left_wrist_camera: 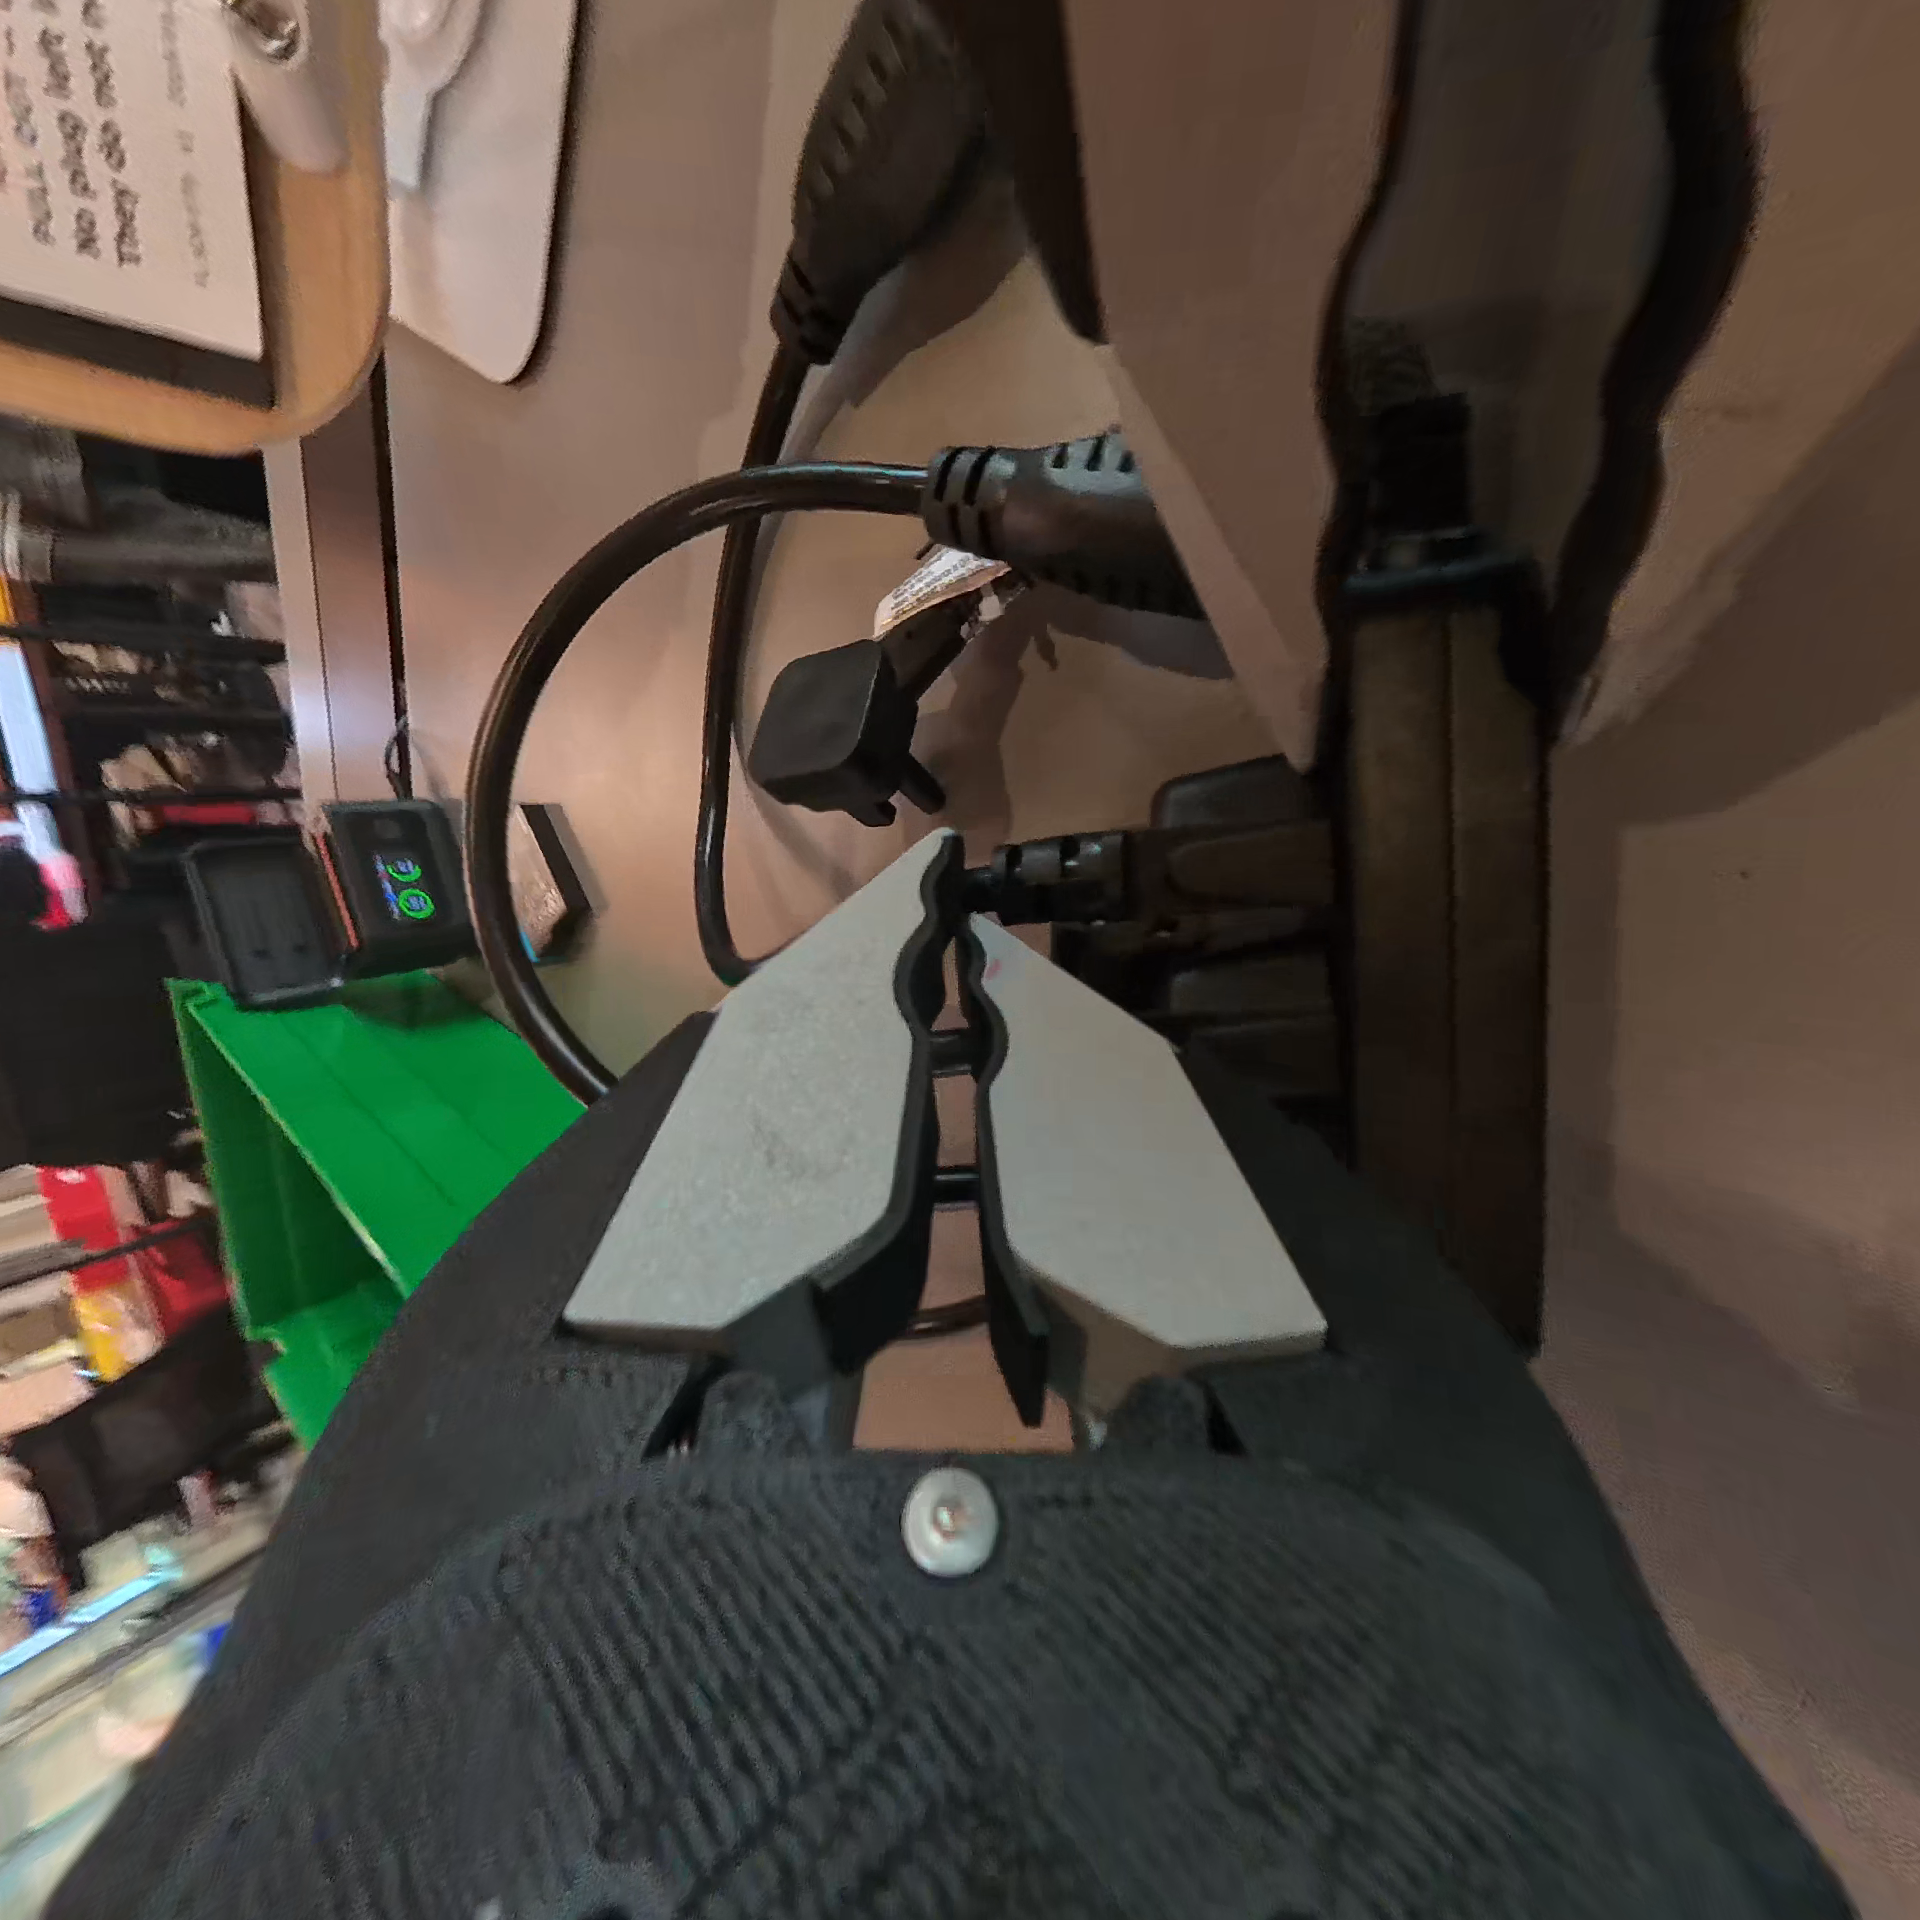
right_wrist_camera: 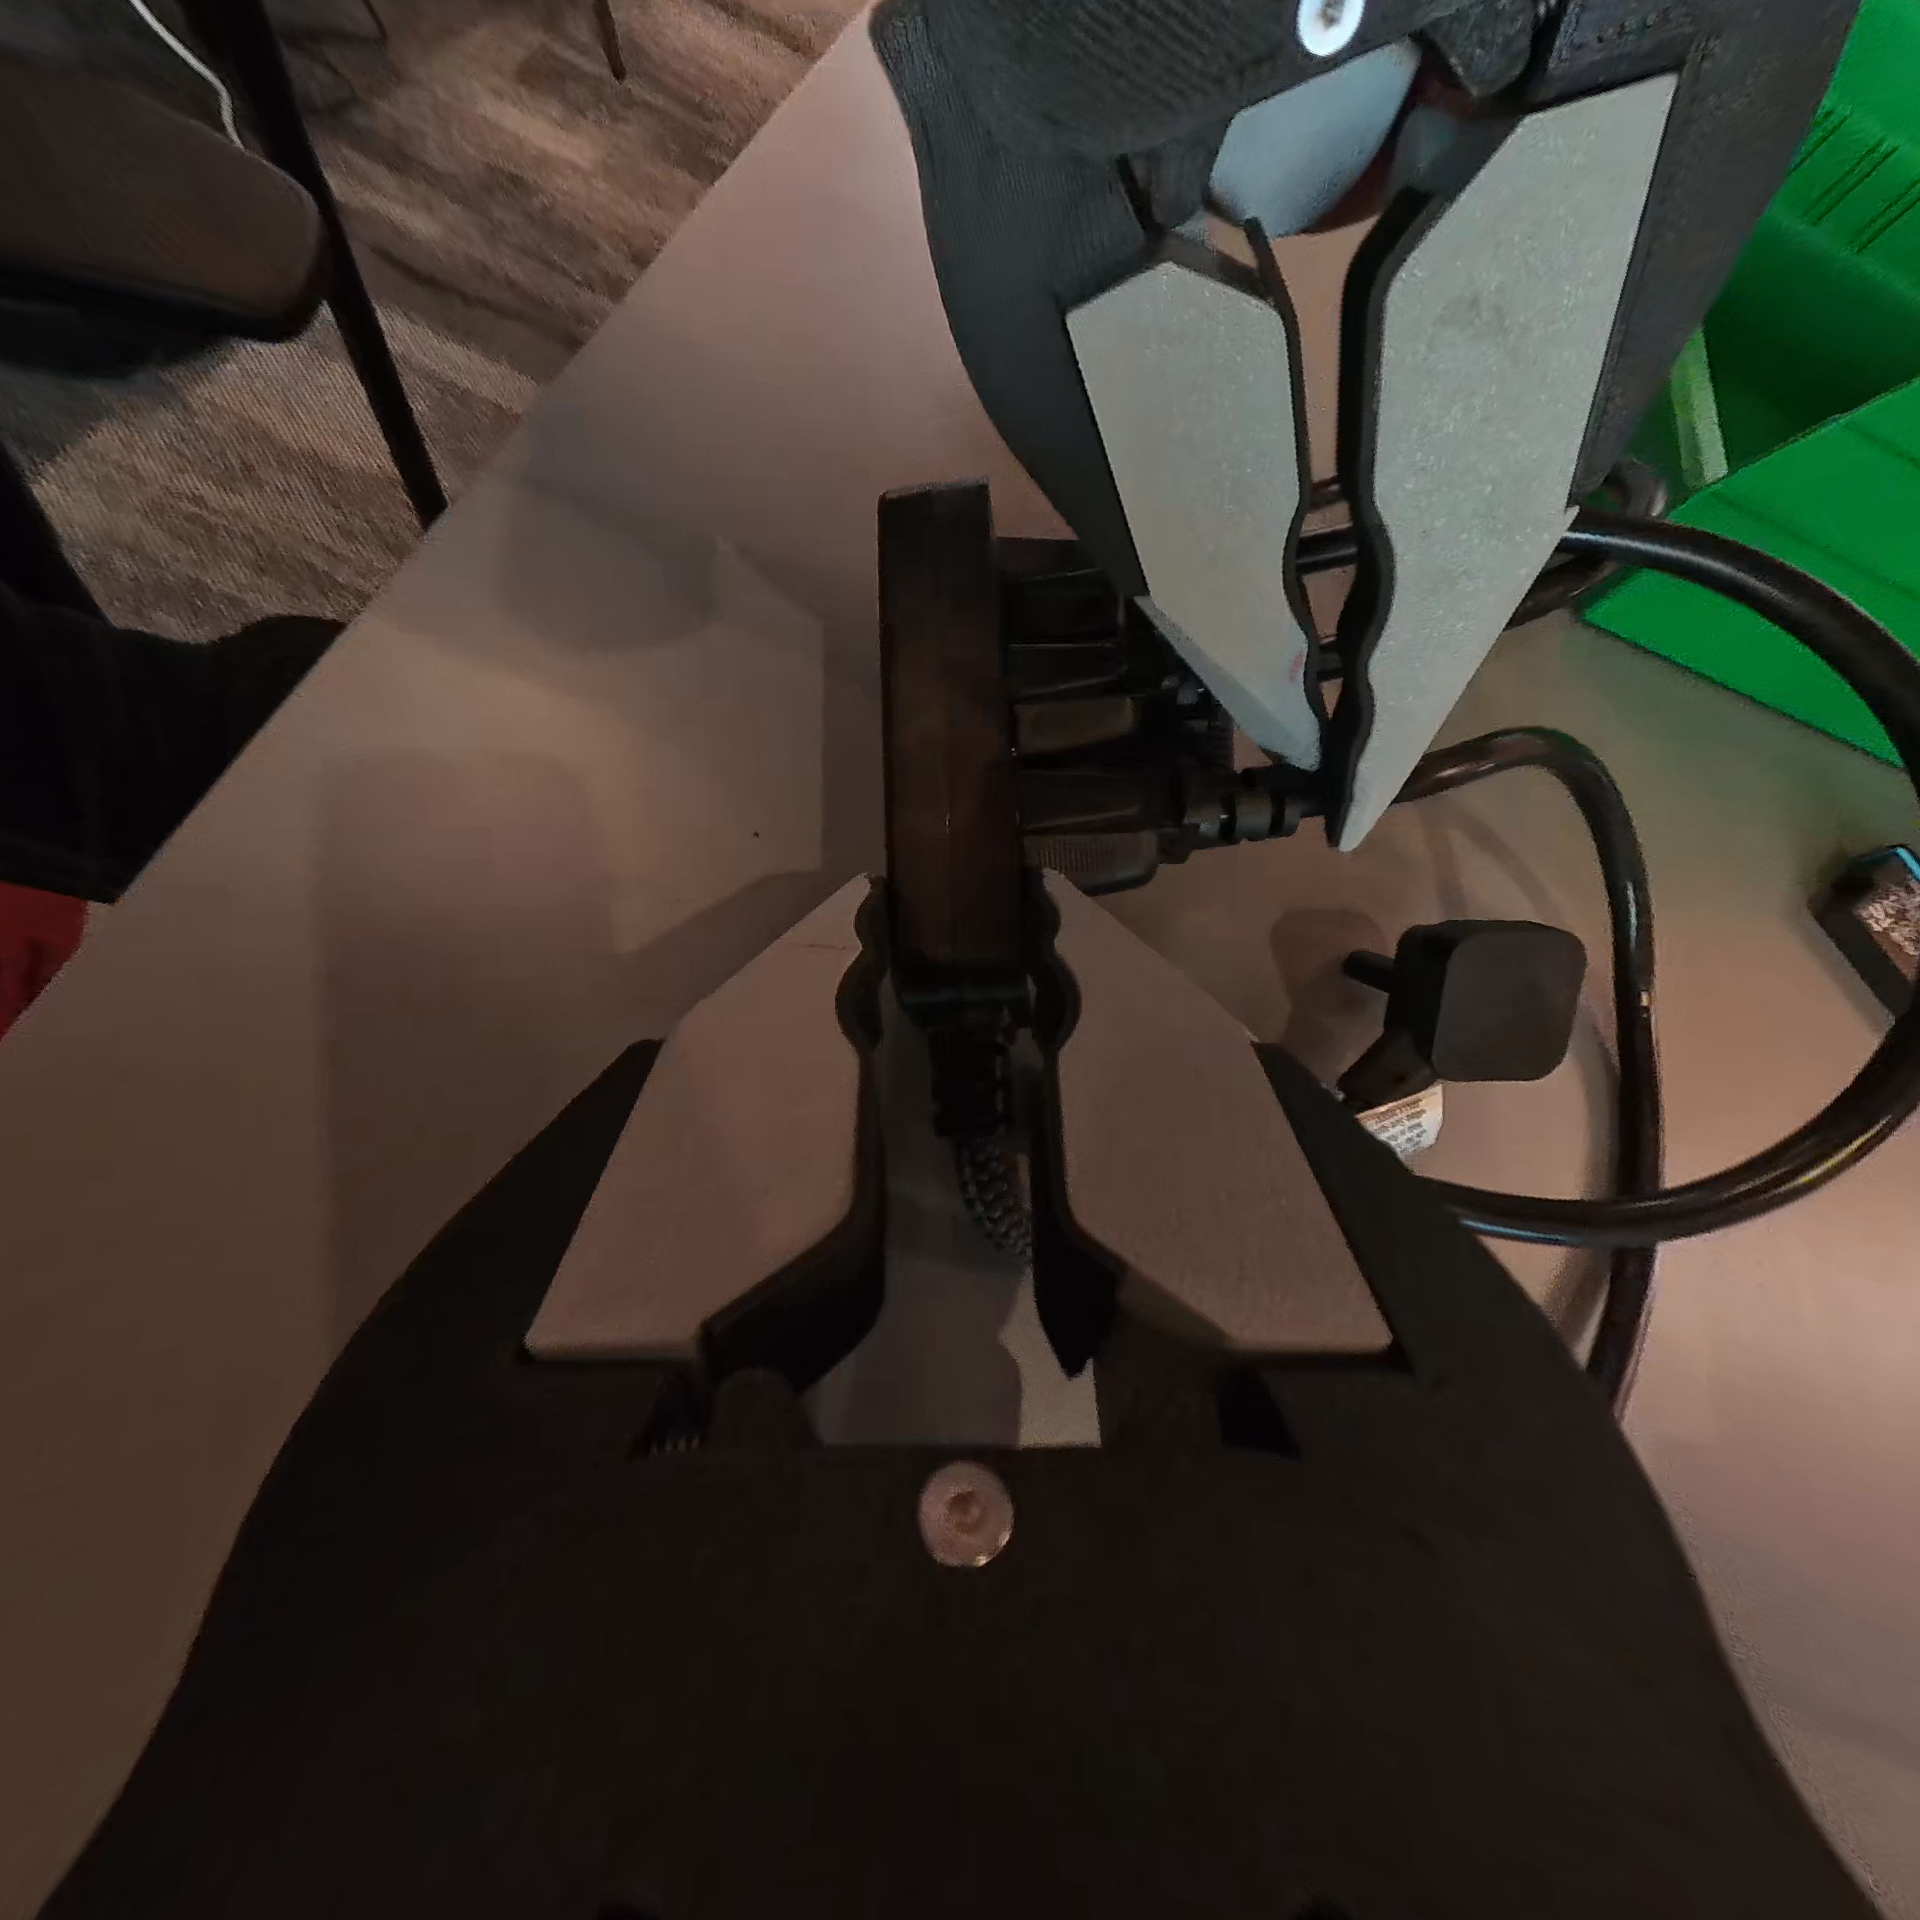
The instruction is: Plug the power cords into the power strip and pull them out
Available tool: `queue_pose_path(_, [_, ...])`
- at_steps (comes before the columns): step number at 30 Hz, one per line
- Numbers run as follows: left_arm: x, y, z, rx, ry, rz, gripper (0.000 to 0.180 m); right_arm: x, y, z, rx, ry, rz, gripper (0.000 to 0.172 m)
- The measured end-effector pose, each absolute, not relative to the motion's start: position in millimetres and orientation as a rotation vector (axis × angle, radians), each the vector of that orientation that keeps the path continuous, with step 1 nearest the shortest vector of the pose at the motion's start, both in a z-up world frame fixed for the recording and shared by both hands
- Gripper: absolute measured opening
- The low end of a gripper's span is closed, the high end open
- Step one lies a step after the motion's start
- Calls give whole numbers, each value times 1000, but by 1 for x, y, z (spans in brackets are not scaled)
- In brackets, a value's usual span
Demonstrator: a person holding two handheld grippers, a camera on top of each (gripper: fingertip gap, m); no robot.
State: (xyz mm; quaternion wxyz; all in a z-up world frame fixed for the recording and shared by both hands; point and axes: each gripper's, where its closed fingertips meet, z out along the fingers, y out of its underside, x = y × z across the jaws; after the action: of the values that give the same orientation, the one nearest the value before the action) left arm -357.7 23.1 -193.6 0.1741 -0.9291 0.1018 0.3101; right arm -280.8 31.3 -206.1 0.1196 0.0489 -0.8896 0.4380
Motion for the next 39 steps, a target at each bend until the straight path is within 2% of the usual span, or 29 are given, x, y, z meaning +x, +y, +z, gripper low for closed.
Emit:
queue_pose_path(4, [-356, 21, -193, -2725, 569, 946, 1, -280, 31, -206, 137, -2602, 1324, 24])
queue_pose_path(8, [-354, 22, -193, -2792, 523, 753, 2, -280, 32, -205, 132, -2609, 1338, 24])
queue_pose_path(11, [-358, 27, -195, -2715, 368, 641, 1, -283, 35, -205, 112, -2610, 1330, 24])
queue_pose_path(15, [-359, 29, -193, -2579, 260, 687, 1, -285, 37, -205, 75, -2630, 1374, 25])
queue_pose_path(20, [-359, 26, -190, -2474, -308, 416, 0, -286, 36, -204, 54, -2627, 1413, 25])
queue_pose_path(23, [-365, 24, -162, -2153, -697, 128, 0, -287, 39, -206, 37, -2632, 1400, 25])
queue_pose_path(25, [-367, 17, -120, -1851, -757, -53, 0, -286, 40, -206, 30, -2628, 1405, 26])
queue_pose_path(27, [-365, 3, -106, -1765, -761, -67, 0, -286, 40, -206, 39, -2615, 1397, 26])
queue_pose_path(30, [-344, 0, -111, -1748, -749, -111, 18, -285, 39, -206, 34, -2613, 1399, 26])
queue_pose_path(34, [-323, 5, -130, -1744, -758, -129, 30, -264, 34, -204, 53, -2725, 1507, 26])
queue_pose_path(39, [-306, 4, -138, -1777, -735, 8, 30, -225, 21, -203, 194, -2785, 1555, 26])
